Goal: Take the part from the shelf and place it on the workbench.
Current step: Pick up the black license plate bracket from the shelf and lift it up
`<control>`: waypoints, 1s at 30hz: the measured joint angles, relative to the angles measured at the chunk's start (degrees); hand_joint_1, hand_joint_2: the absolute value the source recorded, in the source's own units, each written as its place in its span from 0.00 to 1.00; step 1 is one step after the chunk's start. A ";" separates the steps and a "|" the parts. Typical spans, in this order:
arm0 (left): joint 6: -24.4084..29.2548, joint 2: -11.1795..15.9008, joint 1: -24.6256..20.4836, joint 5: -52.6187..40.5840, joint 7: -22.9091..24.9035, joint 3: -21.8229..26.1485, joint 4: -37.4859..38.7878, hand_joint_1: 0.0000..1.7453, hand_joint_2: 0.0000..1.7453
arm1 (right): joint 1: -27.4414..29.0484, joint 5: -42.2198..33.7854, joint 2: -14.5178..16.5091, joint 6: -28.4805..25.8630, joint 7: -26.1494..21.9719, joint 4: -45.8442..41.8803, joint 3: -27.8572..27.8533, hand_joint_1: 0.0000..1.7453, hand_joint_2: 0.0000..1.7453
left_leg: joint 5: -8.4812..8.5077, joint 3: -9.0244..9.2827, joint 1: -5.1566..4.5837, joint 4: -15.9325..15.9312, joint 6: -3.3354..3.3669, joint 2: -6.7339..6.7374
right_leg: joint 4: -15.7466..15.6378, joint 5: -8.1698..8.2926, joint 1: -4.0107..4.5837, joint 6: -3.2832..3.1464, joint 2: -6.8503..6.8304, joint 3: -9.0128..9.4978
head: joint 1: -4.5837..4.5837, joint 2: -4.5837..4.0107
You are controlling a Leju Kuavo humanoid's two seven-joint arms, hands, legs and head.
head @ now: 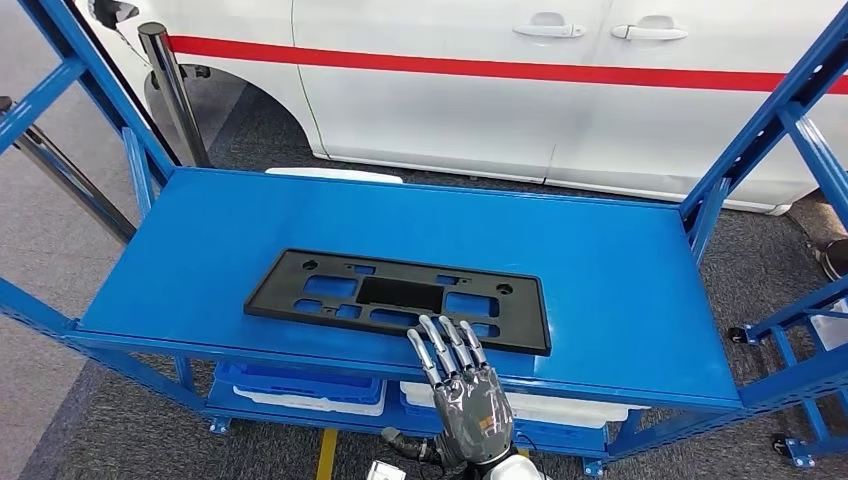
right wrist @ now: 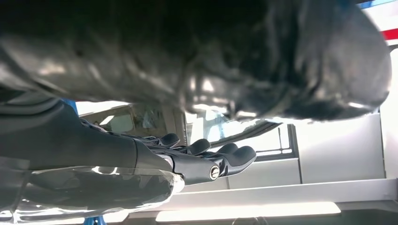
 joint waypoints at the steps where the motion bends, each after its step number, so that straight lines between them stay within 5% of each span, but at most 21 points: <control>1: -0.01 -0.02 -0.03 0.01 0.00 0.00 -0.01 0.00 0.00 | -0.02 0.00 0.01 0.01 -0.01 0.00 0.00 0.00 0.00 | -0.22 -0.02 -0.11 0.29 -0.22 -0.06 | -3.52 1.37 0.07 -0.18 0.01 1.54 | 0.00 0.00; 3: -0.05 -0.04 -0.08 0.03 0.00 0.00 -0.01 0.00 0.00 | -0.04 -0.02 0.02 0.04 -0.14 0.01 0.00 0.00 0.00 | -0.55 -0.17 -0.28 0.49 -0.82 -0.10 | -6.71 1.89 0.22 -0.64 0.06 2.79 | -0.02 0.00; 7: -0.16 -0.05 -0.21 0.02 0.00 0.00 -0.01 0.00 0.00 | -0.05 -0.16 0.16 0.12 -0.45 0.01 0.00 0.00 0.00 | -2.44 -0.01 -0.18 1.19 -2.33 0.02 | -7.66 1.20 0.15 -2.07 0.16 3.86 | -0.04 0.00; 9: -0.17 -0.05 -0.22 0.02 0.01 0.00 -0.01 0.00 0.00 | -0.12 -0.19 0.33 0.18 -0.52 0.01 0.00 0.00 0.00 | -5.44 -2.35 -0.01 6.74 -2.85 0.03 | -7.96 1.56 0.02 -2.56 -0.12 4.83 | -0.07 0.00; 11: -0.17 -0.05 -0.25 0.03 0.01 0.00 -0.01 0.00 0.00 | -0.20 -0.22 0.40 0.29 -0.57 0.09 0.00 0.00 0.00 | -8.61 -6.62 0.08 14.11 -3.22 0.03 | -7.93 1.31 0.13 -2.78 -0.24 5.16 | -0.12 0.00; 12: -0.17 -0.05 -0.22 0.03 0.00 0.00 -0.01 0.00 0.00 | -0.20 -0.28 0.40 0.39 -0.60 0.17 0.00 0.00 0.00 | -8.72 -8.07 0.09 16.07 -3.28 0.03 | -7.91 1.10 0.20 -2.82 -0.16 5.27 | -0.13 0.00; 14: -0.17 -0.05 -0.07 0.07 -0.01 0.00 -0.01 0.00 0.00 | -0.23 -0.57 0.43 0.74 -0.69 0.29 0.00 0.00 0.00 | -5.32 -7.98 0.08 13.72 -3.04 0.03 | -7.89 0.53 0.32 -2.77 0.09 5.84 | -0.14 0.00; 16: -0.17 0.03 0.07 0.11 -0.08 0.00 0.01 0.00 0.00 | -0.43 -1.21 0.55 1.21 -0.99 0.36 0.00 0.00 0.00 | -0.20 -4.92 -0.18 5.93 -2.25 0.02 | -7.90 -0.27 0.52 -2.54 0.24 6.73 | -0.10 0.00; 18: -0.18 0.14 0.06 0.16 -0.22 0.00 0.03 0.00 0.00 | -0.88 -2.42 0.73 2.17 -1.53 0.50 0.00 0.00 0.00 | 2.05 -2.86 -0.61 1.25 -1.48 -0.01 | -7.93 -0.92 0.61 -2.07 0.28 7.23 | -0.07 0.00; 23: -0.27 0.17 -0.18 0.35 -0.74 -0.04 0.04 0.00 0.00 | -2.27 -6.43 0.84 5.23 -2.85 1.00 0.00 0.00 0.00 | 2.04 -1.63 -0.39 -0.69 -0.27 0.11 | -6.07 -2.92 0.45 -0.70 0.16 6.79 | -0.02 0.00; 27: -0.38 0.17 -0.20 0.41 -0.82 -0.15 0.04 0.00 0.00 | -2.75 -7.33 0.70 5.92 -3.11 1.61 0.00 0.00 0.00 | 1.66 -1.24 -0.27 -0.94 0.34 0.21 | 6.66 -7.49 -0.03 0.10 0.14 -0.79 | 0.01 0.00; 28: -0.38 0.18 -0.18 0.45 -0.83 -0.18 0.04 0.00 0.00 | -2.77 -7.37 0.65 5.99 -3.16 1.79 0.00 0.00 0.00 | 1.49 -1.14 -0.23 -0.84 0.32 0.16 | 7.41 -6.70 -0.22 0.28 0.13 -1.73 | 0.00 0.00; 30: -0.38 0.14 -0.14 0.52 -0.84 -0.24 0.04 0.00 0.00 | -2.90 -7.47 0.60 6.01 -3.23 2.05 0.00 0.00 0.00 | 0.96 -0.83 -0.04 -0.37 0.00 0.02 | 2.56 -2.20 -0.61 0.55 0.08 -0.42 | 0.01 0.00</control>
